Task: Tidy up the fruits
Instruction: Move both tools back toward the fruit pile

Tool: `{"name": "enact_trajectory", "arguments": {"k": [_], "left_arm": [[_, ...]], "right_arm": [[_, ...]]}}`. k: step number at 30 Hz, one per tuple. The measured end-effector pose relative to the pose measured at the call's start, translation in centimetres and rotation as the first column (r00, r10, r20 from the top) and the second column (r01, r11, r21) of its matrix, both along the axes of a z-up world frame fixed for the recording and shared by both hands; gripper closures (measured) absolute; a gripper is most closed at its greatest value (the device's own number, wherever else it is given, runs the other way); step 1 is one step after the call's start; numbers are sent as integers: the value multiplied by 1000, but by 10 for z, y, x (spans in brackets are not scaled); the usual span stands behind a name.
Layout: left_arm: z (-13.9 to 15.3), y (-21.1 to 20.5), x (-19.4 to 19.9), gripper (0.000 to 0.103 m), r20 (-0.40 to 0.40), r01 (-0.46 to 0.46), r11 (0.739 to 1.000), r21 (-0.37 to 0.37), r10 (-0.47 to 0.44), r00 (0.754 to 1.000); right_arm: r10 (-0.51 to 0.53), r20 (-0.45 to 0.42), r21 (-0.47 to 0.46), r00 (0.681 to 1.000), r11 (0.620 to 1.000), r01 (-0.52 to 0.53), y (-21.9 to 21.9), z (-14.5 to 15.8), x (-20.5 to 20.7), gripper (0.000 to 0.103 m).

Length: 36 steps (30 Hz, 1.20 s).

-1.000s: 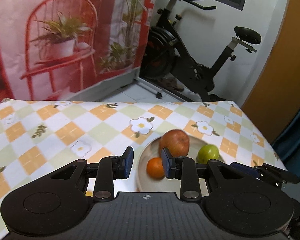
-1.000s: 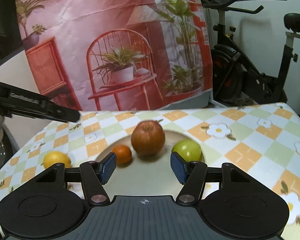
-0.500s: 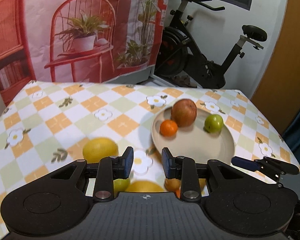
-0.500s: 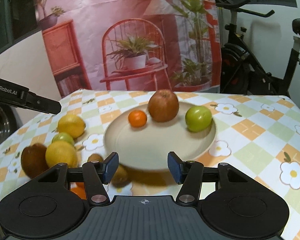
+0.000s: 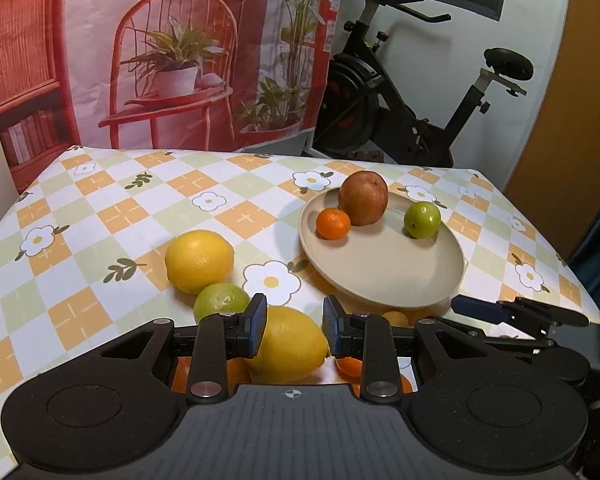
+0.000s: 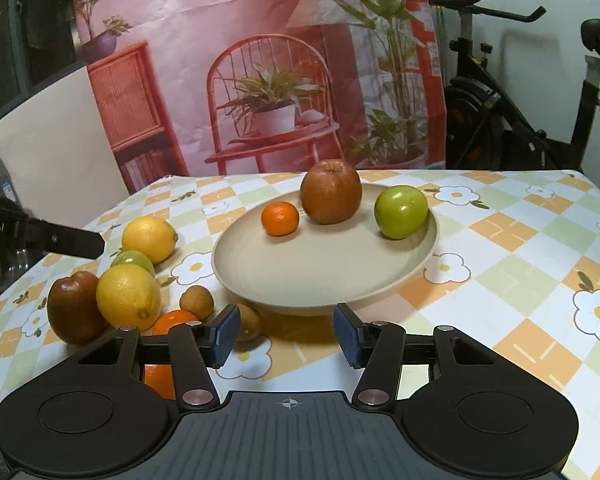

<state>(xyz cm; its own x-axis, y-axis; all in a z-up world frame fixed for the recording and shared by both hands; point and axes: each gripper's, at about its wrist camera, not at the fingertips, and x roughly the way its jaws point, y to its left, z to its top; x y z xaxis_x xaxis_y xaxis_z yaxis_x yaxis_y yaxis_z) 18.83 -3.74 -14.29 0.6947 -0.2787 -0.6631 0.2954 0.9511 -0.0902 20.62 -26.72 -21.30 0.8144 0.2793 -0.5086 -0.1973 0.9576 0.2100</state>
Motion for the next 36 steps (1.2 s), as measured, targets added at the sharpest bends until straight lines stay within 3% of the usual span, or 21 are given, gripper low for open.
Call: {"name": "enact_trajectory", "arguments": {"k": [10, 24, 28, 36], "left_arm": [[-3, -3, -10, 71, 24, -13, 1000, 13, 12, 1000], [-9, 1, -17, 71, 16, -11, 1000, 24, 10, 1000], [-10, 2, -19, 71, 14, -7, 1000, 23, 6, 1000], [-12, -1, -21, 70, -5, 13, 1000, 25, -13, 1000]], "right_arm": [[55, -27, -27, 998, 998, -55, 11, -1, 5, 64], [116, -95, -18, 989, 993, -119, 32, -6, 29, 68], [115, -104, -23, 988, 993, -118, 34, -7, 32, 77], [116, -84, -12, 990, 993, -117, 30, -8, 27, 77]]}}
